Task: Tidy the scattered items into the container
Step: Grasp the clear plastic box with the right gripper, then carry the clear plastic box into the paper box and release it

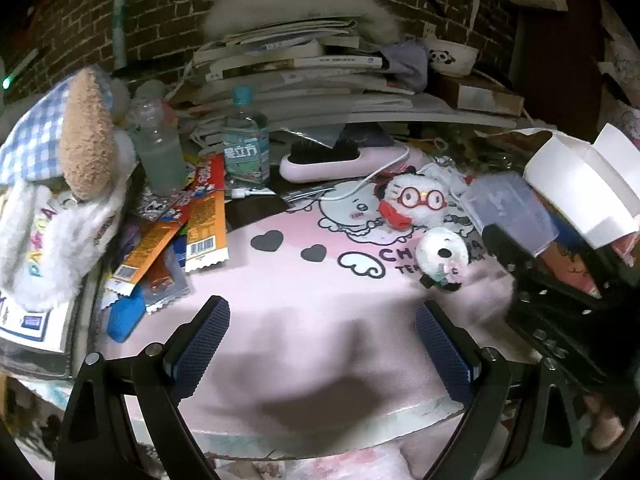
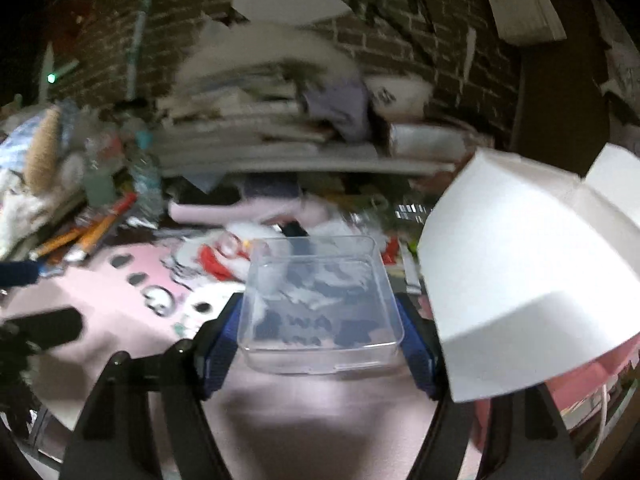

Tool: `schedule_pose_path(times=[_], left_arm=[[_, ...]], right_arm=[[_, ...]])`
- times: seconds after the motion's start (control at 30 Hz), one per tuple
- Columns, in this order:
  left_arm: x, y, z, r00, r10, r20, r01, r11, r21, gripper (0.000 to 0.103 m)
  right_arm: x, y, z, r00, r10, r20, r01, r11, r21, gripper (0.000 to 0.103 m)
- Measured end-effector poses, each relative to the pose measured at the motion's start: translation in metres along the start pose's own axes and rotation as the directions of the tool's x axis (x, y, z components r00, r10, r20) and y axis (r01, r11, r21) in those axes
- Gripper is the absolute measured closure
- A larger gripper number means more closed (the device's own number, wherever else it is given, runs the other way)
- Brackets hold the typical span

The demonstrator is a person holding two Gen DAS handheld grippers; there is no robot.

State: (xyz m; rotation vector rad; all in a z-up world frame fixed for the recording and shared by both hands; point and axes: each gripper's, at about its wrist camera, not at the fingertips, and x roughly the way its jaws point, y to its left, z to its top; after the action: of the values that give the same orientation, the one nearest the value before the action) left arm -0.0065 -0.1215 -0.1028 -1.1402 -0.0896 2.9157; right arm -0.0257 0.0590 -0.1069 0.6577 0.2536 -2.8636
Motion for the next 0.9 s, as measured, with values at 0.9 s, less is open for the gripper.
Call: schedule_pose_path(times=[0.9], left_arm=[[-0.025,-0.049,0.035,0.998,-0.029,0.053,0.024,0.996,0.087,0.010]], right_arm=[[-0.123,-0.101,0.117,0.881,0.450,0.147,-0.472,0.858,0.202,0.033]])
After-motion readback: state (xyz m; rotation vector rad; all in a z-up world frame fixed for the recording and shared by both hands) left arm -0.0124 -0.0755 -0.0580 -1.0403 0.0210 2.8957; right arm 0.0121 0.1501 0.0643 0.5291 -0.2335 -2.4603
